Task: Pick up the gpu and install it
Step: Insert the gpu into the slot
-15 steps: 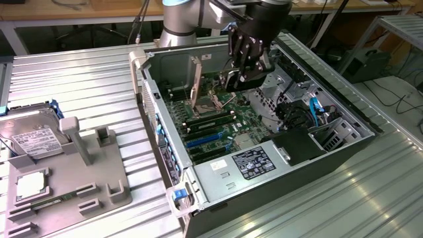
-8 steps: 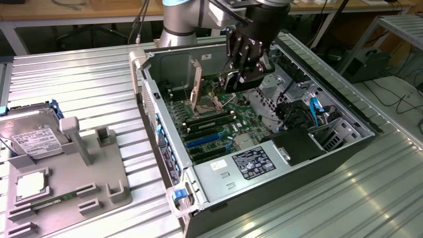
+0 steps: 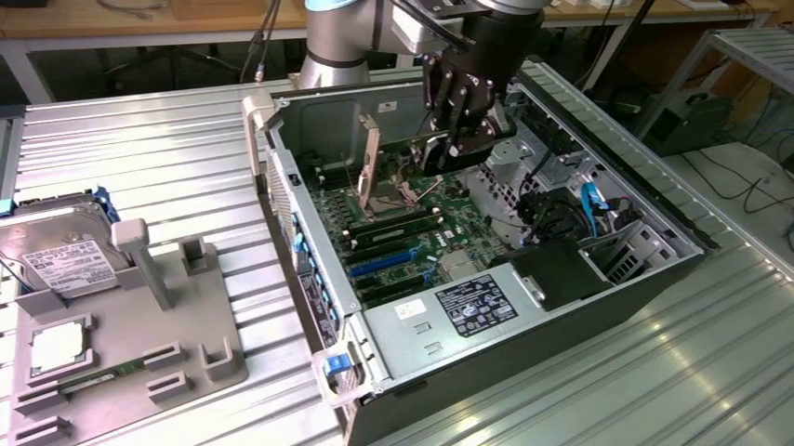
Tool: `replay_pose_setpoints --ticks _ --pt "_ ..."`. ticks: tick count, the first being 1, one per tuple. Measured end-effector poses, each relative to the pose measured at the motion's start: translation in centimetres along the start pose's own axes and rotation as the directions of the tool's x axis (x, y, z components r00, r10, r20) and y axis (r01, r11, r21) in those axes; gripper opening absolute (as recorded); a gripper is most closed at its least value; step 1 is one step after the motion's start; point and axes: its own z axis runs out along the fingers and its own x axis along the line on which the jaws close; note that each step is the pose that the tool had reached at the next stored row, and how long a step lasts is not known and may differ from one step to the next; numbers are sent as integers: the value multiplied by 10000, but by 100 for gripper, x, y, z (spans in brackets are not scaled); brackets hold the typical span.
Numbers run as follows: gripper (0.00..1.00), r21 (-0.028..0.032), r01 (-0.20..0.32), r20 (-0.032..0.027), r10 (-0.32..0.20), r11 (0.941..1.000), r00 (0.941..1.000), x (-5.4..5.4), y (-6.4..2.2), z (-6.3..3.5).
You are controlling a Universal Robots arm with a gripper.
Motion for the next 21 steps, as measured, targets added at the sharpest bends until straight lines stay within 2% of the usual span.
replay_pose_setpoints --ticks 21 --pt "28 -19 -38 3 38 10000 10000 5 -1 83"
